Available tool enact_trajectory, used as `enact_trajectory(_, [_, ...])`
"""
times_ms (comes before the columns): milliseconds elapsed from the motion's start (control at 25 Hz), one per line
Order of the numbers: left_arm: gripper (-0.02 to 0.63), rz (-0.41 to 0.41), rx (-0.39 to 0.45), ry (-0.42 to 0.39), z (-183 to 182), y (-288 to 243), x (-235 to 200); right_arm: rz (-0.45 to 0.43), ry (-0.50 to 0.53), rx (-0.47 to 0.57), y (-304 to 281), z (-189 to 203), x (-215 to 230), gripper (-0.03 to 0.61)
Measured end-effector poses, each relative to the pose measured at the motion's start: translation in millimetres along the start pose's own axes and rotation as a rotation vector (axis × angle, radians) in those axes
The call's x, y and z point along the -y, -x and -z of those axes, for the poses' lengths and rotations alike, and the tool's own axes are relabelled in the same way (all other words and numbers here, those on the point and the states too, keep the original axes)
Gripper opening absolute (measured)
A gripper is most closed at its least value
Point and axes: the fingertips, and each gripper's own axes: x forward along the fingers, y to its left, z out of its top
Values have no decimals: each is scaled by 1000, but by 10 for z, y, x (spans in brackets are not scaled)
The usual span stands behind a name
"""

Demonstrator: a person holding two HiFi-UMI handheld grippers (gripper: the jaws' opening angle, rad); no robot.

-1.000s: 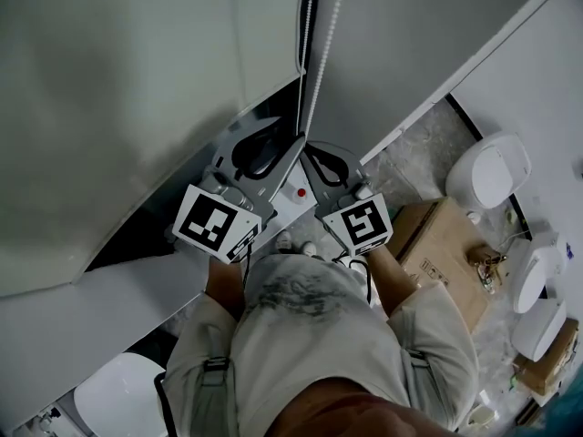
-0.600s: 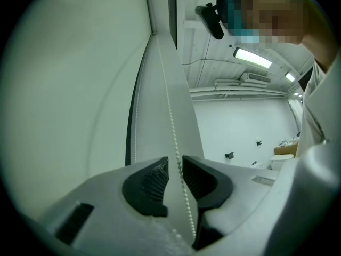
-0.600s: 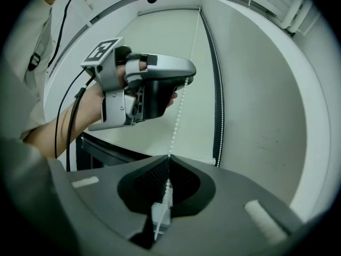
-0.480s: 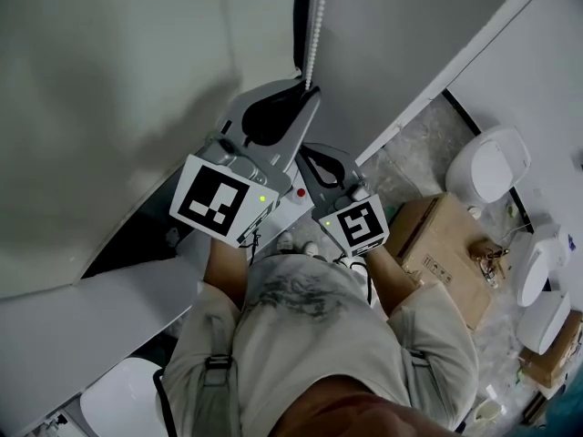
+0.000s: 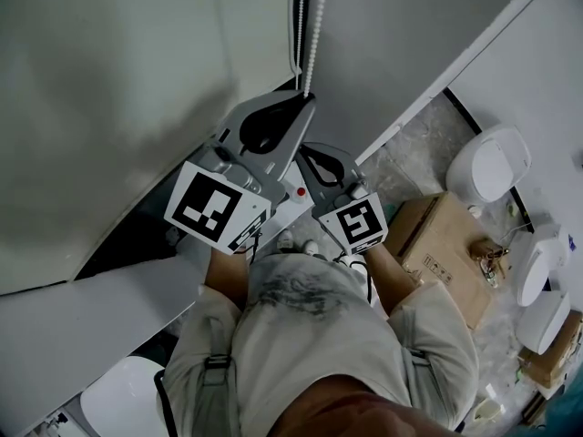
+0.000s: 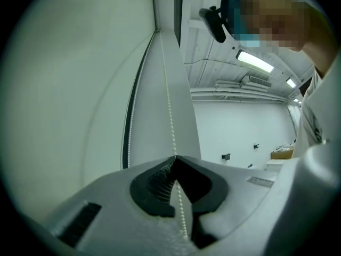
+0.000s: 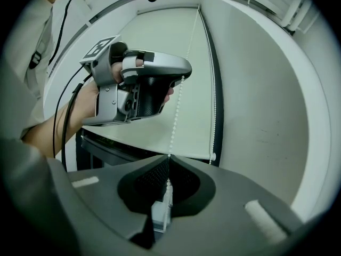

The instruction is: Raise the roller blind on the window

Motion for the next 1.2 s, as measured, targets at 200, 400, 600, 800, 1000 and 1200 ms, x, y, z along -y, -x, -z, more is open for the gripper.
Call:
enact_trajectory(200, [11, -5, -26, 24, 183, 12, -3, -6, -30, -47, -10, 195, -32, 12])
enact_trajectory(400, [11, -18, -66, 56, 468, 31, -20, -18, -43, -100, -23, 470, -67, 12])
enact_trajectory(600, [11, -22, -93, 94, 697, 63, -35, -26, -60, -134, -32, 687, -111, 12])
enact_trajectory(800, [11, -25, -131, 127, 948, 137, -11, -31, -82, -168, -5, 924, -204, 12])
enact_trajectory(1000, [11, -22, -176, 155, 1180, 99, 41, -39, -114, -199, 46, 1141, -238, 12])
enact_trajectory(1200, [11, -25, -221, 183, 1438, 136, 60, -50, -143, -238, 69, 1378, -330, 12])
